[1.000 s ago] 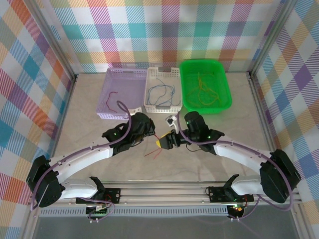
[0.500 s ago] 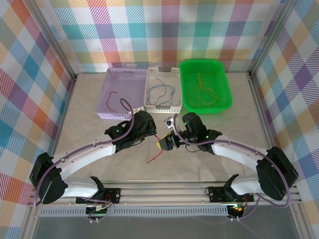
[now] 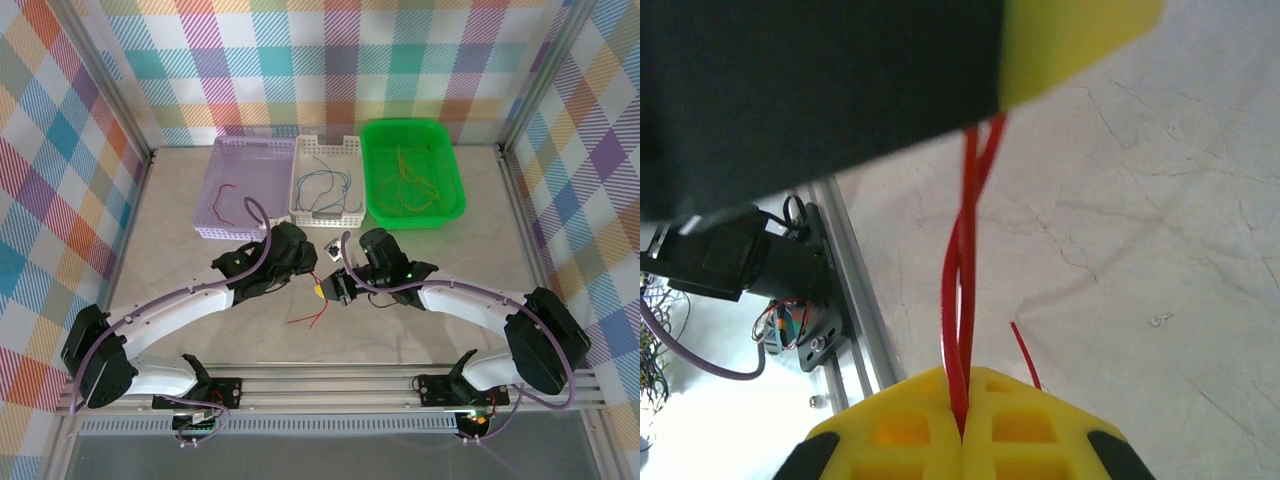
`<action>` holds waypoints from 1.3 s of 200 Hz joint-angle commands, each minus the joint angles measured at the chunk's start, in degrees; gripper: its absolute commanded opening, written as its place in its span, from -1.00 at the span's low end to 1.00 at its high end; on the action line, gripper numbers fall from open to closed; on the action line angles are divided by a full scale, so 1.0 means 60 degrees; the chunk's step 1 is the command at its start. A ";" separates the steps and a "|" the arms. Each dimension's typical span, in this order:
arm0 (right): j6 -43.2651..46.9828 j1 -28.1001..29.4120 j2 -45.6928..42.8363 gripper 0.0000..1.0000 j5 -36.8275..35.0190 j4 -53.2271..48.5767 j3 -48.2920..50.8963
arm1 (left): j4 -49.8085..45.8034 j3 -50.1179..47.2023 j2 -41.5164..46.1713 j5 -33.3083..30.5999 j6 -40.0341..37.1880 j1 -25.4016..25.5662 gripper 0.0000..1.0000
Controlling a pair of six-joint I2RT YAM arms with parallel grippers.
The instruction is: Untangle the cables
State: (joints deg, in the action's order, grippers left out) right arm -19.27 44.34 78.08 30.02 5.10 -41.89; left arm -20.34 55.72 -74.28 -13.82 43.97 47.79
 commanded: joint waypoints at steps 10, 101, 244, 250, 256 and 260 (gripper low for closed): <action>-0.0392 0.0031 -0.0480 -1.00 0.0241 0.0390 -0.0196 | -0.0274 0.0197 0.0145 0.0678 -0.0461 -0.0130 0.37; -0.3296 -0.0834 -0.0892 -1.00 0.1037 0.1669 -0.0465 | 0.2905 -0.4556 0.5157 0.2309 -0.0289 -0.0043 0.68; -0.5793 -0.0842 -0.1185 -1.00 0.1324 0.1905 -0.0831 | 0.4374 -0.6577 0.6574 0.2085 -0.0297 0.0853 0.75; -0.5946 -0.0850 -0.1204 -1.00 0.1335 0.2083 -0.0757 | 0.4406 -0.6626 0.6575 0.1993 -0.0185 0.0865 0.75; -0.6127 -0.0835 -0.1218 -1.00 0.1342 0.2277 -0.0697 | 0.4462 -0.6675 0.6575 0.1842 0.0041 0.0868 0.75; -0.6221 -0.0841 -0.1214 -1.00 0.1361 0.2407 -0.0660 | 0.4489 -0.6727 0.6578 0.1711 0.0237 0.0868 0.76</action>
State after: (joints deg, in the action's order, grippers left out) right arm -51.92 39.33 70.72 36.12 13.39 -45.54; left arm 5.06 16.45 -35.44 0.36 43.31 52.45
